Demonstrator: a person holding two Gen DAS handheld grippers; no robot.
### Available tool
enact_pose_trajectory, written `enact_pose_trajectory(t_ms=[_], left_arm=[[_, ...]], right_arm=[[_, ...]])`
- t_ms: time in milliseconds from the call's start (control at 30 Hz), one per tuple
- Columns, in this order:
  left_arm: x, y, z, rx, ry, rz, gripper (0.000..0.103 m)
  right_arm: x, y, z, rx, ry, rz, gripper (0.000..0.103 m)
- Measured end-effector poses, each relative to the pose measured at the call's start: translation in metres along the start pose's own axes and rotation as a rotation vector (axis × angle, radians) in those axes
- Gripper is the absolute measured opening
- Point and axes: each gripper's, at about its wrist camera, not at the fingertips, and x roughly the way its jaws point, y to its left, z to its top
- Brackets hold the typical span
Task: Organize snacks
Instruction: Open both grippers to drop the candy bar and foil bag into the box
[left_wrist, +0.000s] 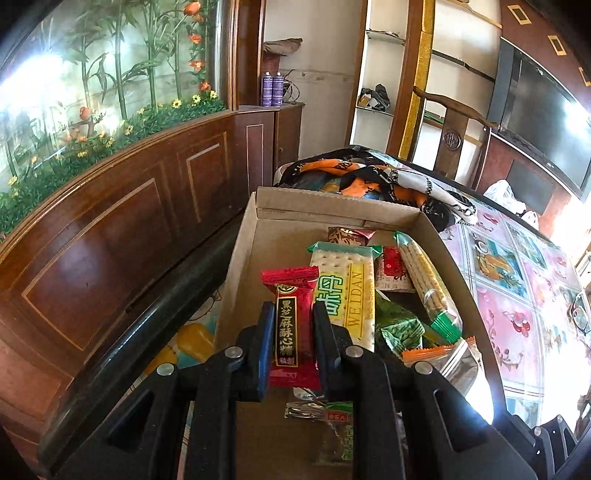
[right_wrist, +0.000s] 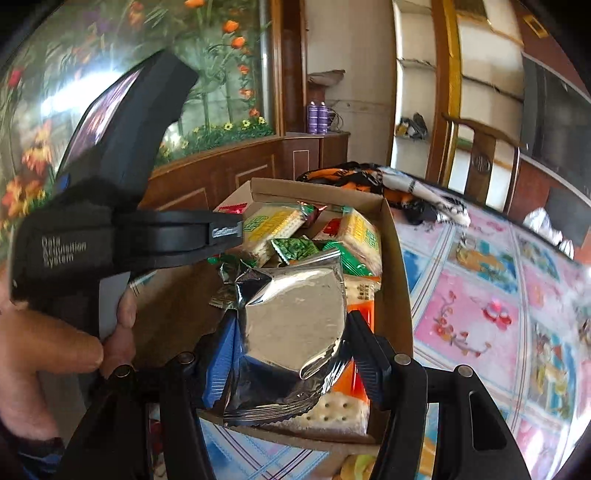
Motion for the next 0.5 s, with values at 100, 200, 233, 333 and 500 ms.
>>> enact_pose_trajectory(t_ms=[100,200,233,333,500], left_arm=[[0.001,-0.002,0.001,0.008,-0.003,0.001,0.019],[0.001,-0.001,0.000,0.008,-0.003,-0.008,0.022],[0.000,-0.001,0.000,0.009,-0.004,-0.007,0.024],[0.000,0.000,0.001,0.001,-0.009,-0.014,0.038],[-0.002,0.000,0.002,-0.001,-0.022,-0.018,0.040]], right_arm=[[0.001,0.004,0.000,-0.033,-0.011,-0.005,0.064],[0.000,0.009,0.000,-0.064,-0.019,-0.006,0.064],[-0.001,0.011,-0.001,-0.070,-0.022,-0.006,0.064],[-0.003,0.012,-0.002,-0.086,-0.031,-0.009,0.065],[-0.013,0.008,-0.002,-0.079,-0.038,0.020,0.066]])
